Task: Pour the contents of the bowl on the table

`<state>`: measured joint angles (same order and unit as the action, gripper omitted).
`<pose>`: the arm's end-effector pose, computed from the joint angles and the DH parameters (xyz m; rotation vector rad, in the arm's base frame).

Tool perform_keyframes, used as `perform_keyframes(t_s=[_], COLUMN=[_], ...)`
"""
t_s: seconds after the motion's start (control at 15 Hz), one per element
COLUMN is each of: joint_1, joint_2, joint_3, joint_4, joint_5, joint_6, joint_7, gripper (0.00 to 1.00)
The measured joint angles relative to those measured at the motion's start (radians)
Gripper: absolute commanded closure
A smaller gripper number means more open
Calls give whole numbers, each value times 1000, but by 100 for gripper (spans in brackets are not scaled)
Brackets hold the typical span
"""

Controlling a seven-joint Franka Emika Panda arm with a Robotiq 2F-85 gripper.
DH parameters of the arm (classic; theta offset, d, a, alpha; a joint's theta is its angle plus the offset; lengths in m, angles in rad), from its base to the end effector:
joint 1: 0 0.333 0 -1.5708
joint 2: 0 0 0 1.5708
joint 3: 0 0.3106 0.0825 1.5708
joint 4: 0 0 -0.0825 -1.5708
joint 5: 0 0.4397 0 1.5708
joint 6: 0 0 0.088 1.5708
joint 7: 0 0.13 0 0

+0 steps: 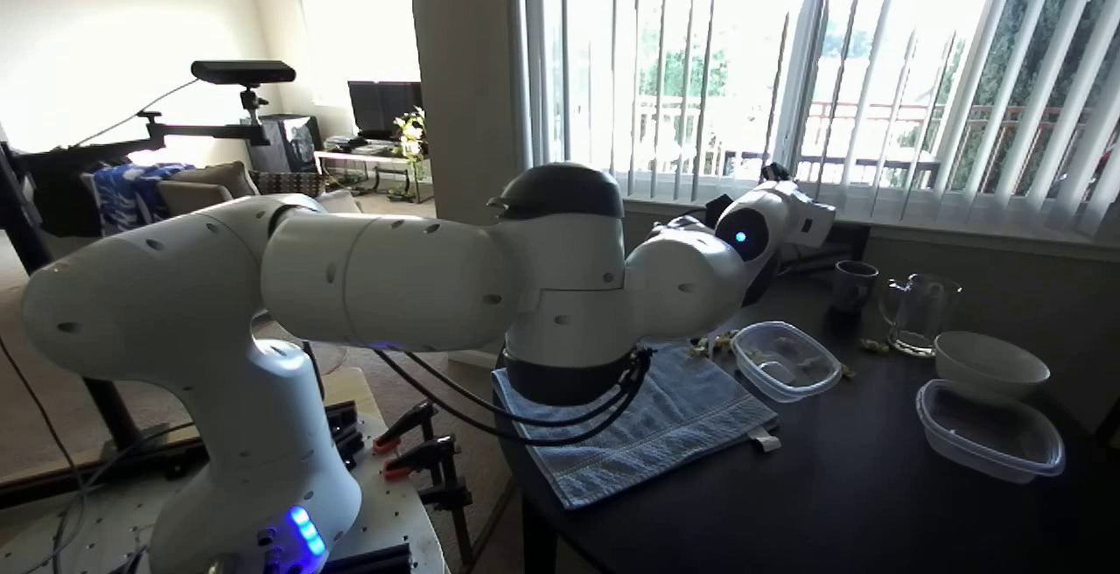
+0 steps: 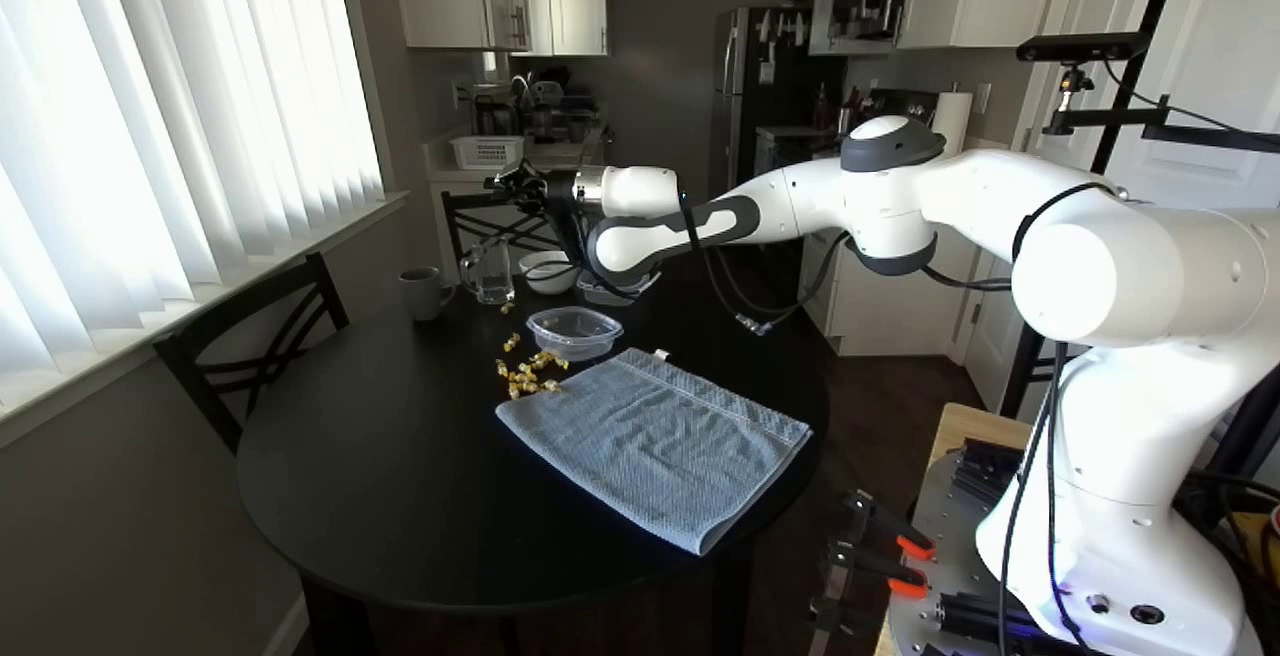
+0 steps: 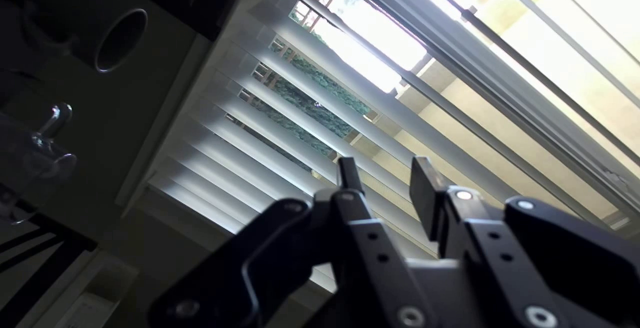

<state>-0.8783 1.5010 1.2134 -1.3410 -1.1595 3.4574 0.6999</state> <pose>0.8064 -0.0671 0.2780 -1.7150 0.5260 -1.4020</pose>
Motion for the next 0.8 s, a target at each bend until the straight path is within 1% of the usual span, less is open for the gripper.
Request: perform_keyframes(t_s=[0.8], joint_1=[0], joint_2=[0], joint_3=[0], joint_4=[0], joint_5=[0], joint_6=[0], joint_7=[0], gripper=[67])
